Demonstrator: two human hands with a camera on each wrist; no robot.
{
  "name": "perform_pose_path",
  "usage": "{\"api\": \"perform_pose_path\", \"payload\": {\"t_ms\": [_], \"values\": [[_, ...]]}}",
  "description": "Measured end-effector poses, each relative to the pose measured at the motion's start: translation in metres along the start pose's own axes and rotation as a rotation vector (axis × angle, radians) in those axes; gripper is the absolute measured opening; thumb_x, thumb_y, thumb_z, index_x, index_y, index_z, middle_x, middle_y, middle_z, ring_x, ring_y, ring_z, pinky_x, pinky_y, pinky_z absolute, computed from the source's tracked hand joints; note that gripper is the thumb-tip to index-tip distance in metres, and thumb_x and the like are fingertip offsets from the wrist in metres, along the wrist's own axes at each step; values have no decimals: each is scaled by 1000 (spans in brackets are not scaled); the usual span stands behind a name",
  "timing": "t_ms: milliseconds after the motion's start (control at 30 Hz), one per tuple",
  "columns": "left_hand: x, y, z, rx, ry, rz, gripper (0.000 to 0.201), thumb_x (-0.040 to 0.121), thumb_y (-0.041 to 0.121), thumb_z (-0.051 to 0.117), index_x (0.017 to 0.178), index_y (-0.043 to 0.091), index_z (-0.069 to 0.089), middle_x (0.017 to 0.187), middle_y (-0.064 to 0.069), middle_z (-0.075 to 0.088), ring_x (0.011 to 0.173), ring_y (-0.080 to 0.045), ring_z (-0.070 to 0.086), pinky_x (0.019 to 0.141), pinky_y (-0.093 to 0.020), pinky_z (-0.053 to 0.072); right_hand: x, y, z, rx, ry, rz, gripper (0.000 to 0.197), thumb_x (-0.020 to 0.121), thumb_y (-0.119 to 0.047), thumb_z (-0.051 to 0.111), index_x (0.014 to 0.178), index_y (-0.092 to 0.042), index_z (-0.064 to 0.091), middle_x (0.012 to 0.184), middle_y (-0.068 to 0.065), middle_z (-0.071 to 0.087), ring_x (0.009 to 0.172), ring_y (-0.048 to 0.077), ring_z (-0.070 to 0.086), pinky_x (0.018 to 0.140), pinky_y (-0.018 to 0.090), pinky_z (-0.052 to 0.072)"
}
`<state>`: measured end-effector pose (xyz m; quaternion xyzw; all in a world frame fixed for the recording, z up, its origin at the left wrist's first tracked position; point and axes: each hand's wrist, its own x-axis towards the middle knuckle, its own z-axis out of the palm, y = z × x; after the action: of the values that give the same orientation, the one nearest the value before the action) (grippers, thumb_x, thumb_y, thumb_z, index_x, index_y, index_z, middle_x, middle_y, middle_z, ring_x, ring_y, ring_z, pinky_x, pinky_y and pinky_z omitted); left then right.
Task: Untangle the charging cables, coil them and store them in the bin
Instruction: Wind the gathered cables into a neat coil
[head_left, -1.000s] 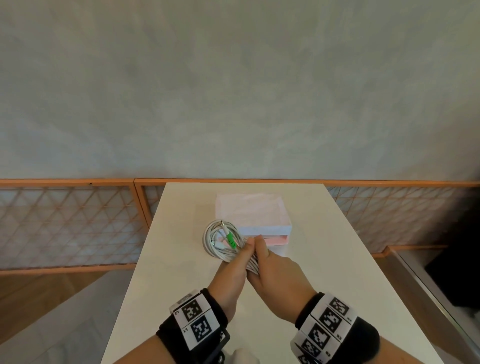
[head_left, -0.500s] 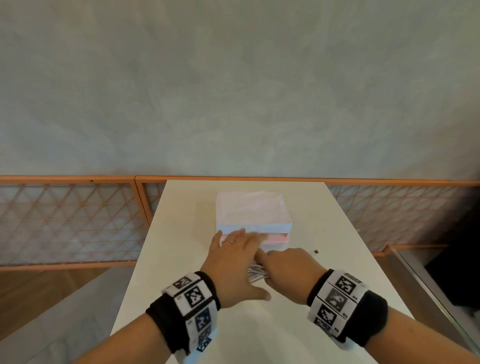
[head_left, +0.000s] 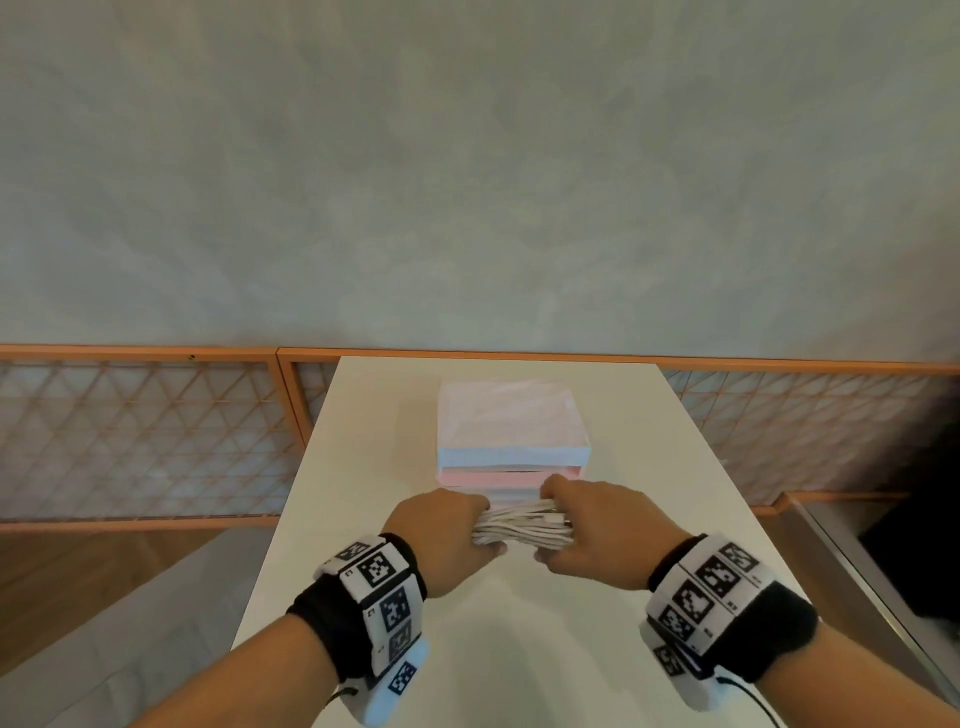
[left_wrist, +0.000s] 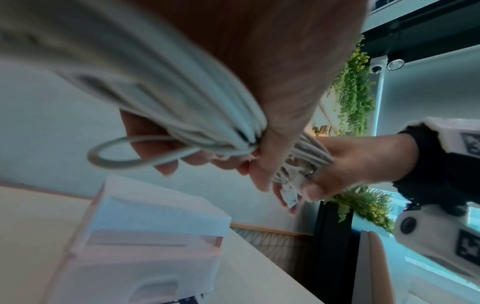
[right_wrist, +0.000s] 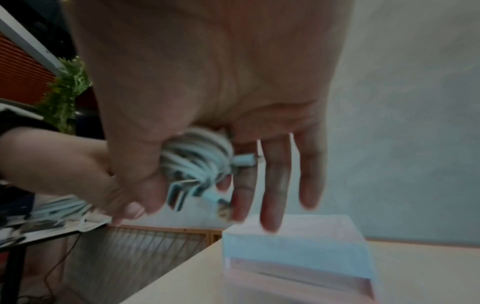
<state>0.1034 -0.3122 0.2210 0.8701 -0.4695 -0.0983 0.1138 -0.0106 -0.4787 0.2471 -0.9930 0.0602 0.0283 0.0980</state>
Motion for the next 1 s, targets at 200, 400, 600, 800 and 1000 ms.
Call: {"api": "perform_pose_path", "payload": {"t_ms": [200,400,600,800,1000], "values": [[-3,-5,2,69,11,0,31,82,58,53,81,28,45,73,9,50,70,-18,48,61,-29,33,-1,5,6,38,-36,-40,28,84,-27,57,105,-15,44,107,3,50,78,21,46,66,32,39],[-3,-6,6,180,-54,-9,30,85,56,49,85,26,43,82,0,60,77,-24,56,62,-30,35,6,-5,14,314,-204,-18,80,74,-39,72,136,-23,26,130,-2,45,101,7,47,88,22,40],[-3,-9,15,378,-72,12,19,91,33,41,102,18,47,82,-4,58,77,-29,58,60,-33,35,24,-17,12,813,-477,229,62,84,-71,24,131,-35,45,126,-10,50,117,12,49,96,27,36],[-3,-16,18,330,-114,-15,22,89,41,46,98,21,47,92,-3,64,84,-28,61,62,-32,34,38,-6,26,595,-590,21,47,90,-58,37,130,-36,48,130,-10,55,120,10,50,107,30,34],[-6,-7,20,288,-141,5,25,87,43,49,98,21,49,87,-2,62,78,-27,56,62,-31,35,42,-2,23,458,-651,-73,29,85,-44,48,112,-37,58,92,-15,61,85,5,55,79,24,43]]}}
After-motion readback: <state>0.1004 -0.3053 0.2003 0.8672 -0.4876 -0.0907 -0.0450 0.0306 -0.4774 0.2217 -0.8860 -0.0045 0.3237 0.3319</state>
